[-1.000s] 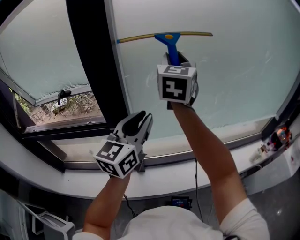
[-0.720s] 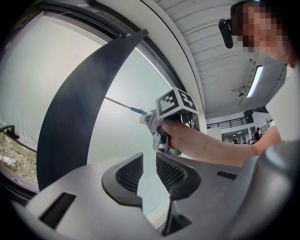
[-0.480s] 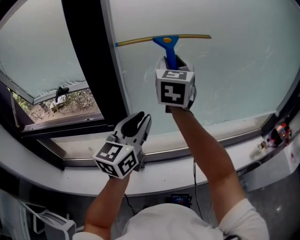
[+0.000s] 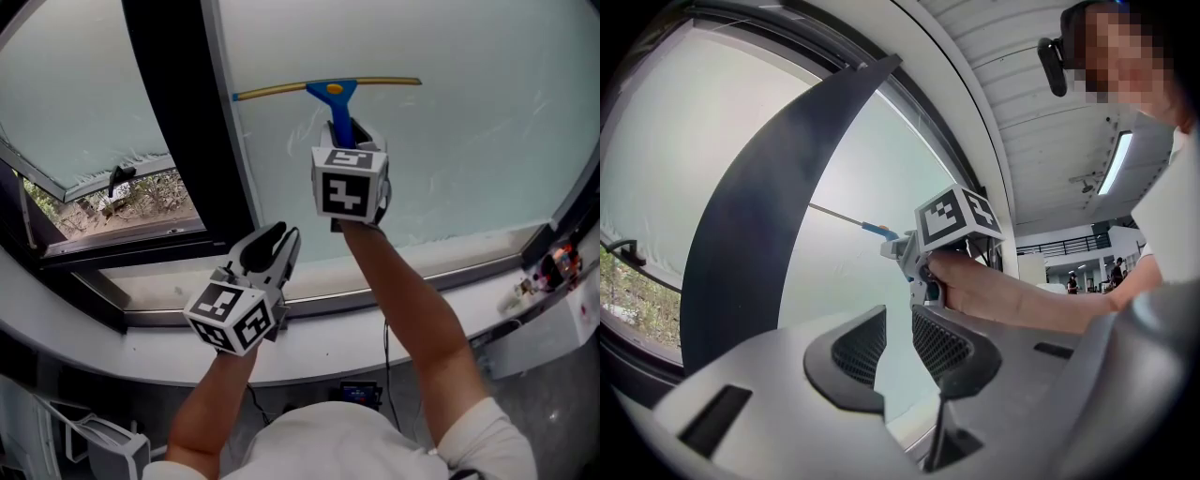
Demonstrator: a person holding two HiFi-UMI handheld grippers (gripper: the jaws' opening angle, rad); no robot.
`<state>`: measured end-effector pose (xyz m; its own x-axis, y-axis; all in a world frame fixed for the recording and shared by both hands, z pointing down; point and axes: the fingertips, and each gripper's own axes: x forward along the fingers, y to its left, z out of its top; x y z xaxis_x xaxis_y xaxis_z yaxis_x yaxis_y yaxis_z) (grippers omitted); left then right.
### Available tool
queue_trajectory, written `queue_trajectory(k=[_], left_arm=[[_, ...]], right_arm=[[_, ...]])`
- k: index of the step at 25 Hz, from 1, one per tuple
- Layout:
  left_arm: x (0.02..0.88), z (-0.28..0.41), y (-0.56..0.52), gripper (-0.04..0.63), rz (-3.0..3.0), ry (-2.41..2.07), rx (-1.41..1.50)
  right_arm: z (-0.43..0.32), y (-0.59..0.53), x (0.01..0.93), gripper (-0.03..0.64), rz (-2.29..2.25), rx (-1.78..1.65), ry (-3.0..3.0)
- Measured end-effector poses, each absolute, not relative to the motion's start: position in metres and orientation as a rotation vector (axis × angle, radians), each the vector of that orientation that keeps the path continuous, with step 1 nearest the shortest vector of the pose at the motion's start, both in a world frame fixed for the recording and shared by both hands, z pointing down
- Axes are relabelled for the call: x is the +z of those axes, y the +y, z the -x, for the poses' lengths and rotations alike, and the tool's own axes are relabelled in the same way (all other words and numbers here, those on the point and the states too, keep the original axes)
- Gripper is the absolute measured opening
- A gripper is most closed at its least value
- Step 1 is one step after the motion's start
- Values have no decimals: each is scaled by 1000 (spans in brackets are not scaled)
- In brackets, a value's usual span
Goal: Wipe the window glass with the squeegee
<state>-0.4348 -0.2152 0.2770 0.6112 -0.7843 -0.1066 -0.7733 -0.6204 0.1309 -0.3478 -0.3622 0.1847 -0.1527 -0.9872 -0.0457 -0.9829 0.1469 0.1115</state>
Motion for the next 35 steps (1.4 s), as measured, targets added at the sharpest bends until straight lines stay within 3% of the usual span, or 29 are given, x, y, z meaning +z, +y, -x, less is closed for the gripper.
queue_trajectory(k=[35], left_arm=[[356,437,-222,107,-2607,-1317,-127]], right_arm=[[350,-364,301,153,-1936,-20,-2321]])
